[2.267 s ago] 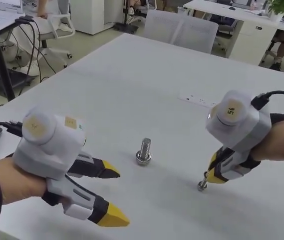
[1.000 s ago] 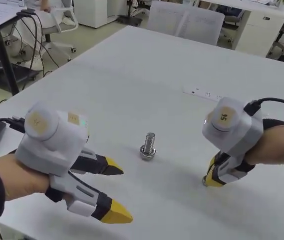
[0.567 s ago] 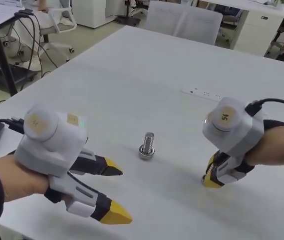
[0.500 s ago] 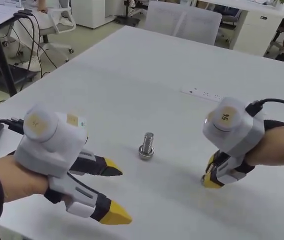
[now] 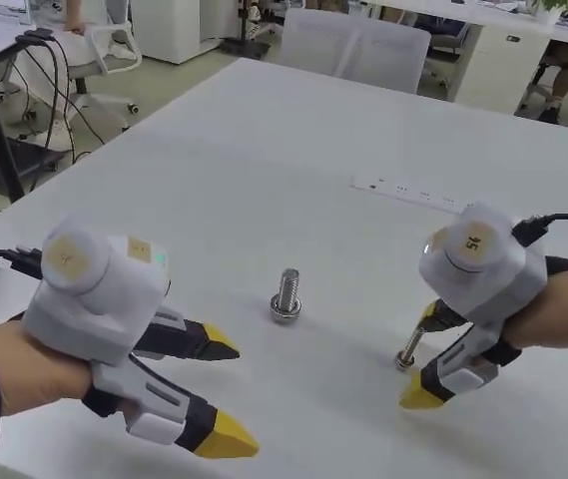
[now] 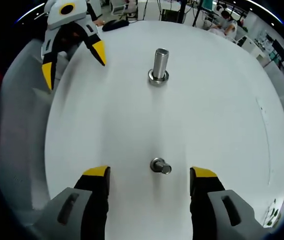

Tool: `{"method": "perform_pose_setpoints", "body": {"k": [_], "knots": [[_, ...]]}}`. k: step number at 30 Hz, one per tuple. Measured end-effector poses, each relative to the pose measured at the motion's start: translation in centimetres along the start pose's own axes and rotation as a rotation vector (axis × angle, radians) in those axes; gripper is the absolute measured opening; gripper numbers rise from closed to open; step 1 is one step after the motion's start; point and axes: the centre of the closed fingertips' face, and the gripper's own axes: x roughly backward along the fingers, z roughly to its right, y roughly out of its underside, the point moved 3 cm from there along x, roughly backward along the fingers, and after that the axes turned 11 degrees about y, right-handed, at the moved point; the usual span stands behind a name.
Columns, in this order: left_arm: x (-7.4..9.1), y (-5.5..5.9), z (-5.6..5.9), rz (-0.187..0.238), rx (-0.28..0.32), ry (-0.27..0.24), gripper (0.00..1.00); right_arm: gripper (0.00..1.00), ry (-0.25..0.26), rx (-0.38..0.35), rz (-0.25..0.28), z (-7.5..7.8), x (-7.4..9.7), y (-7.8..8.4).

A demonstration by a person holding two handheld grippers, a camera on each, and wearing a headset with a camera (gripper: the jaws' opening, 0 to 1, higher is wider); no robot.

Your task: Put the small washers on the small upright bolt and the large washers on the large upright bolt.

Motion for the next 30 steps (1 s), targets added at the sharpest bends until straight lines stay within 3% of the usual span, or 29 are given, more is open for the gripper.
{"method": "perform_pose_setpoints", "body": {"k": [6,11,25,30], "knots": [[0.1,0.0,-0.1,-0.002,0.000,0.002,0.62,0.89,0.018,-0.022,0.036,-0.4,0.3,0.3],[0.2,-0.1,-0.2,-0.003,-0.001,0.005,0.62,0.96,0.031,-0.090,0.153,-0.8,1.3,-0.8],[0.7,-0.7,-0.6,0.020,-0.009,-0.012,0.63,0.99,0.086,-0.162,0.296,-2.6,4.4,-1.6],[1.3,-1.1,-0.9,0.015,-0.035,-0.046,0.65,0.99,0.101,-0.220,0.363,-3.4,5.5,-1.8]]}}
